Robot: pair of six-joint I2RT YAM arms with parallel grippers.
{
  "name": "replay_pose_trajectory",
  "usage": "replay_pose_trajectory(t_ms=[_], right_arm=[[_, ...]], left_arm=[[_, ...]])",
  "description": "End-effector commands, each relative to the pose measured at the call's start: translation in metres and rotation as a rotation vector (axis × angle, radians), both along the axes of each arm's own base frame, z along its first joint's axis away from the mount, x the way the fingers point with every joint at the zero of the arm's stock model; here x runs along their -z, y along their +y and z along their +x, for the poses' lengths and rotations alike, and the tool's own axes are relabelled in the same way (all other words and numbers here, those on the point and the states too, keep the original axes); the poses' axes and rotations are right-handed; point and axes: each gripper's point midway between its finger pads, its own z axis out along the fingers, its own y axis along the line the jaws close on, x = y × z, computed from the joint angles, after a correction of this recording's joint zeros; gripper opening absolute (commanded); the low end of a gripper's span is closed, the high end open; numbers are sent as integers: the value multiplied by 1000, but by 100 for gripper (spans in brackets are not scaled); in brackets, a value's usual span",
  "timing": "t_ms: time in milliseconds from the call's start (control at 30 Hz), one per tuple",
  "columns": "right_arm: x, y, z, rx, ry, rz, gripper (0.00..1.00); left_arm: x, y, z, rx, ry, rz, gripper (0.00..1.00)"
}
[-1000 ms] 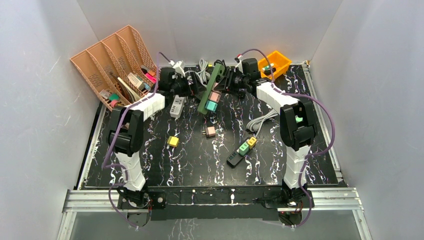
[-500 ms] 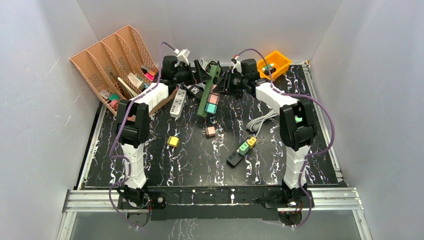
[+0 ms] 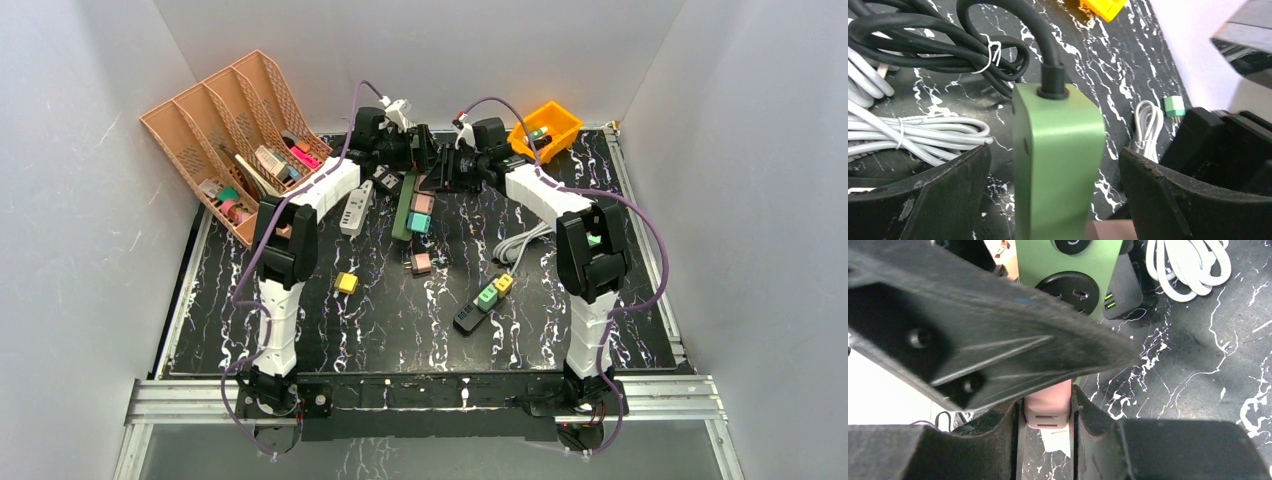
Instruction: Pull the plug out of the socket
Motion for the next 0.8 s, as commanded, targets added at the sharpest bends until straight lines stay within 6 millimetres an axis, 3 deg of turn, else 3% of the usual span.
replay_pose_trajectory(t_ms=[0,67,100,133,167,200,533,767], right_arm=[[-98,16,13,-50,-271,123,0],[-101,16,13,-49,-275,123,0],[-102,15,12,-48,-277,121,0],[-103,14,12,-47,-281,120,0],[-105,14,11,-46,-285,118,0],[-107,13,9,-46,-290,117,0],[-154,-12,-17,-19,-347,150,0],[-203,-41,-35,-11,-381,262,0]], left_arm=[[2,-2,2,-11,-2,70,96],[6,2,5,-38,5,88,85],[8,5,7,-49,8,98,68],[9,8,8,-60,10,102,43],[10,11,10,-71,13,103,10],[11,15,12,-83,21,106,0],[5,61,43,-146,-78,247,0],[-3,80,60,-171,-160,370,0]])
